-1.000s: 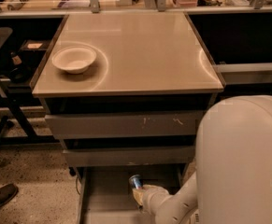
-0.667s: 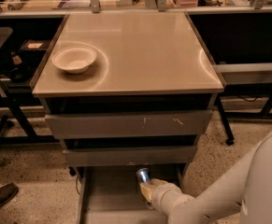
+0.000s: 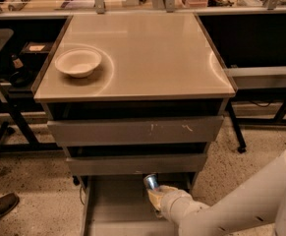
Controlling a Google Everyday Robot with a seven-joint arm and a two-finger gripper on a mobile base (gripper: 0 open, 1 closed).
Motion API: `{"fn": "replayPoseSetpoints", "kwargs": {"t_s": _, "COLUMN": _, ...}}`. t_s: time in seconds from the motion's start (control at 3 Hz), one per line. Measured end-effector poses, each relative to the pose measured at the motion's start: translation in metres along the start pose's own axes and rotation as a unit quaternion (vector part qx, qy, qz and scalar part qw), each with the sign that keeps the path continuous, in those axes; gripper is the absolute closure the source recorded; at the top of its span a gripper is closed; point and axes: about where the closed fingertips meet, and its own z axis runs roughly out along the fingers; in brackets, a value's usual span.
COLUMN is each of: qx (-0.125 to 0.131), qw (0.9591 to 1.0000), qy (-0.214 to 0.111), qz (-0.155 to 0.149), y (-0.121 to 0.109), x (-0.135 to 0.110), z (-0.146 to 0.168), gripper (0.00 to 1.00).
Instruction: Pick redbull can from bottom drawer and place on counter
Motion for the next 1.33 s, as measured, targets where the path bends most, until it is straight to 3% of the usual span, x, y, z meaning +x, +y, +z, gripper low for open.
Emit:
{"fn": "replayPoseSetpoints", "kwargs": {"t_s": 0.33, "qx": 0.01, "qw": 0.9999, "qy": -0.006, "qz": -0.007, "y": -0.007, "x": -0.021, "z": -0.024, "gripper": 1.0}}
{"fn": "replayPoseSetpoints", "kwargs": {"t_s": 1.33, "qx": 0.029, "qw": 0.9972, "qy": -0.055, "qz": -0.041, "y": -0.02, "x": -0.115, "z": -0.092, "gripper": 1.0}}
